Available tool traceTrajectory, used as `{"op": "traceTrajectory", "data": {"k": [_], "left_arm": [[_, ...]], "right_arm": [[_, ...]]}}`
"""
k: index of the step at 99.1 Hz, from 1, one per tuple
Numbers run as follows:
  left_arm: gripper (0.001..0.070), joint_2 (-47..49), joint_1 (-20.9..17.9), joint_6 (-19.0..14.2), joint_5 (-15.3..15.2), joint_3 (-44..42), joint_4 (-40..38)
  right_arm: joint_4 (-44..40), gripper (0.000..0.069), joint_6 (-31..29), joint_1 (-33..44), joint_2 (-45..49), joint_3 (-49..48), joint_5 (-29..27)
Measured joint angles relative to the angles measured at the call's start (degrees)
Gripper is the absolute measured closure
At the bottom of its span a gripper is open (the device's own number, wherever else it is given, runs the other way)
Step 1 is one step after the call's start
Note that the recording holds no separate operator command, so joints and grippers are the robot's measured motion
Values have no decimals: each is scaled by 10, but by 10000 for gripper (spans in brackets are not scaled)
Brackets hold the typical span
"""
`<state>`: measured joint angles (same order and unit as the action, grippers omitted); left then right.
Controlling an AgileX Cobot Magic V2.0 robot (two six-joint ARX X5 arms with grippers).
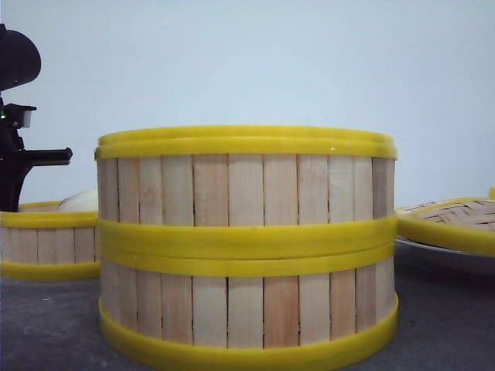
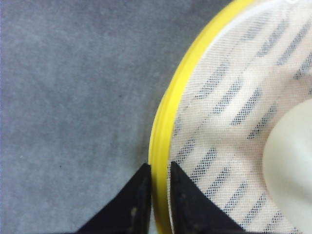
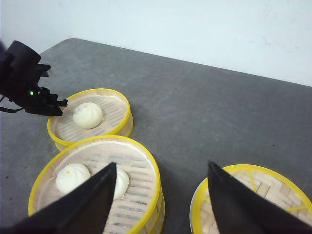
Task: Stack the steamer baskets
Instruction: 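Lift the basket with the left gripper and set it atop the stack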
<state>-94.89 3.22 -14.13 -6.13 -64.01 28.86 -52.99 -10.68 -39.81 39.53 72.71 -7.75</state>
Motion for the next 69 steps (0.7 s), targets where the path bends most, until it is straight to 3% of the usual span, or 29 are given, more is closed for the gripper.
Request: {"op": "traceTrajectory", "data": {"k": [31, 50, 69], "left_arm": [[681, 1, -1, -3, 9, -25, -10], [682, 62, -2, 3, 25, -30, -13], [682, 146, -4, 8, 71, -63, -7]], "right_arm": [[0, 327, 3, 0, 0, 0, -12], [0, 327, 5, 0, 0, 0, -14], [0, 327, 16, 0, 0, 0, -15]]}}
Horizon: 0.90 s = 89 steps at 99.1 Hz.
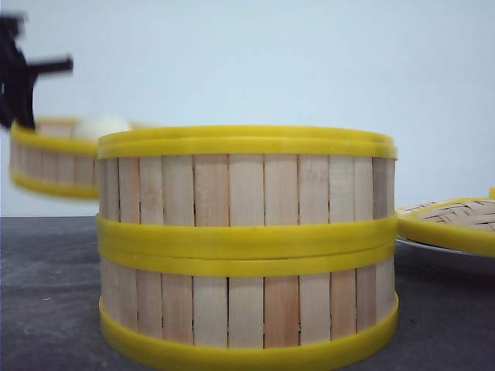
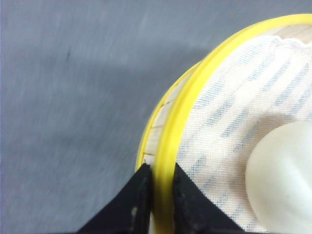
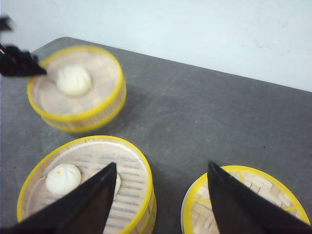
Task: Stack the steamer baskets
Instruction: 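Lift the basket with the left gripper and set it atop the stack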
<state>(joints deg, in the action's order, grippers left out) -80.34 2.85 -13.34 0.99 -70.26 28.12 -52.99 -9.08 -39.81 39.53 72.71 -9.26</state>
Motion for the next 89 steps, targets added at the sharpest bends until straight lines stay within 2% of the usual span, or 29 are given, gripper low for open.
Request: {"op": "traceTrajectory", "data": {"k": [13, 25, 48, 70, 89], "left_arm": [[682, 48, 1, 0, 64, -37, 50], [682, 79, 17, 4, 89, -70, 109], [682, 103, 105, 10, 144, -81, 176], [682, 93, 209, 18, 138, -81, 185], [682, 59, 255, 24, 105, -81, 205]], "right_arm": [[0, 327, 3, 0, 0, 0, 0], [0, 327, 3, 0, 0, 0, 0], [0, 327, 3, 0, 0, 0, 0], [0, 327, 3, 0, 0, 0, 0], [0, 327, 3, 0, 0, 0, 0]]}}
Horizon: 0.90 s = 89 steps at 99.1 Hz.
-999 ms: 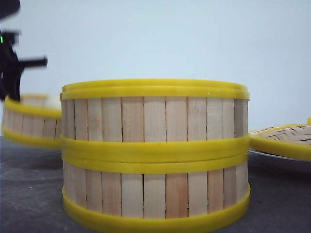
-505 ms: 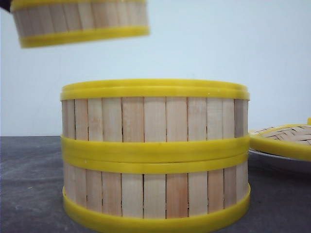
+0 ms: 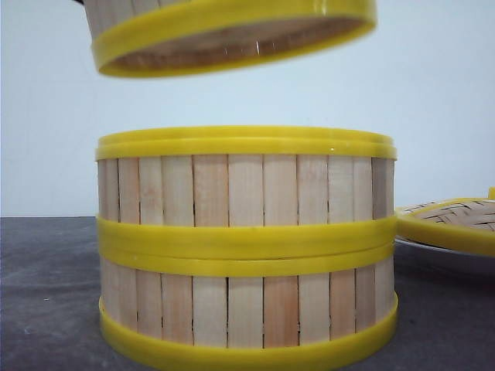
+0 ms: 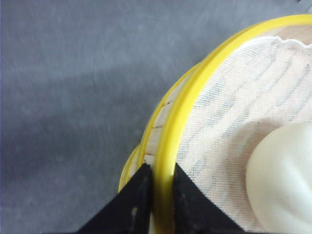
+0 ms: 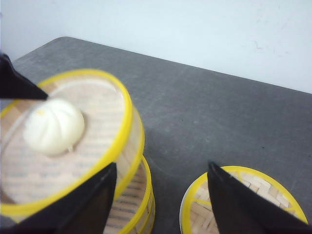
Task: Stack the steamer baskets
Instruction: 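Lift the basket with the left gripper and set it atop the stack, then open the left gripper and raise it away from the stack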
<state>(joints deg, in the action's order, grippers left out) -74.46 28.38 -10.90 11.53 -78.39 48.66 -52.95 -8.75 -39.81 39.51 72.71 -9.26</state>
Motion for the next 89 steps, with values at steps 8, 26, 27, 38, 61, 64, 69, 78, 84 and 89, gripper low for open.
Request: {"op": "traceTrajectory", "data": {"k": [8, 26, 27, 38, 61, 64, 69, 78, 84, 89], "left_arm": [[682, -16, 15, 8, -14, 0, 10], [682, -36, 38, 19, -46, 0, 12], [682, -37, 38, 19, -47, 0, 12], [682, -47, 37, 23, -53, 0, 12], [682, -62, 39, 25, -52, 0, 12], [682, -62, 40, 25, -52, 0, 12], [682, -62, 41, 25, -52, 0, 12], [682, -62, 43, 26, -52, 0, 13], [682, -63, 43, 26, -52, 0, 15], [682, -64, 43, 26, -52, 0, 17]], "right_arm": [[0, 327, 0, 0, 0, 0, 0], [0, 327, 0, 0, 0, 0, 0], [0, 327, 0, 0, 0, 0, 0], [0, 327, 0, 0, 0, 0, 0], [0, 327, 0, 0, 0, 0, 0], [0, 327, 0, 0, 0, 0, 0], [0, 327, 0, 0, 0, 0, 0], [0, 327, 0, 0, 0, 0, 0], [0, 327, 0, 0, 0, 0, 0], [0, 327, 0, 0, 0, 0, 0]]}}
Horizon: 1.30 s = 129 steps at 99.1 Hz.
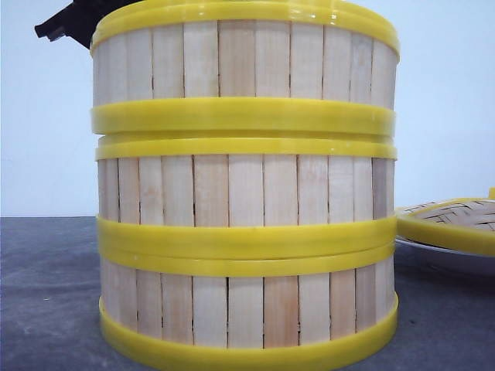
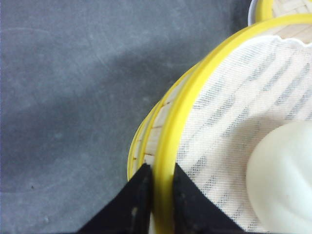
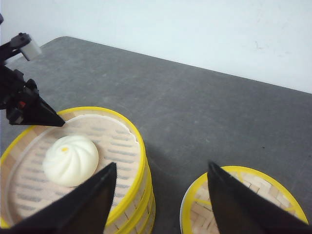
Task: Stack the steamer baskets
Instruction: 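Open the left gripper and raise it away from the stack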
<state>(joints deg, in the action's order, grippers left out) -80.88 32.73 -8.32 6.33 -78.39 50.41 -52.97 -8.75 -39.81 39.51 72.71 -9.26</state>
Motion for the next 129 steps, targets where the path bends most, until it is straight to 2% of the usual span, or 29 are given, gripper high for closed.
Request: {"op": "traceTrajectory", "data": {"k": [80, 87, 99, 106, 112, 129], "left_arm": [[674, -12, 0, 0, -4, 0, 1], [639, -12, 0, -1, -4, 0, 0], [494, -12, -1, -1, -6, -1, -5], [435, -12, -1, -1, -16, -1, -5], [415, -12, -1, -1, -24, -1, -5], [413, -12, -1, -1, -51, -1, -13]], "right_arm": [[0, 327, 0, 0, 0, 0, 0], [-2, 327, 0, 0, 0, 0, 0], [-2, 327, 0, 0, 0, 0, 0], [-2, 327, 0, 0, 0, 0, 0], [-2, 327, 0, 0, 0, 0, 0], [-2, 327, 0, 0, 0, 0, 0]]}}
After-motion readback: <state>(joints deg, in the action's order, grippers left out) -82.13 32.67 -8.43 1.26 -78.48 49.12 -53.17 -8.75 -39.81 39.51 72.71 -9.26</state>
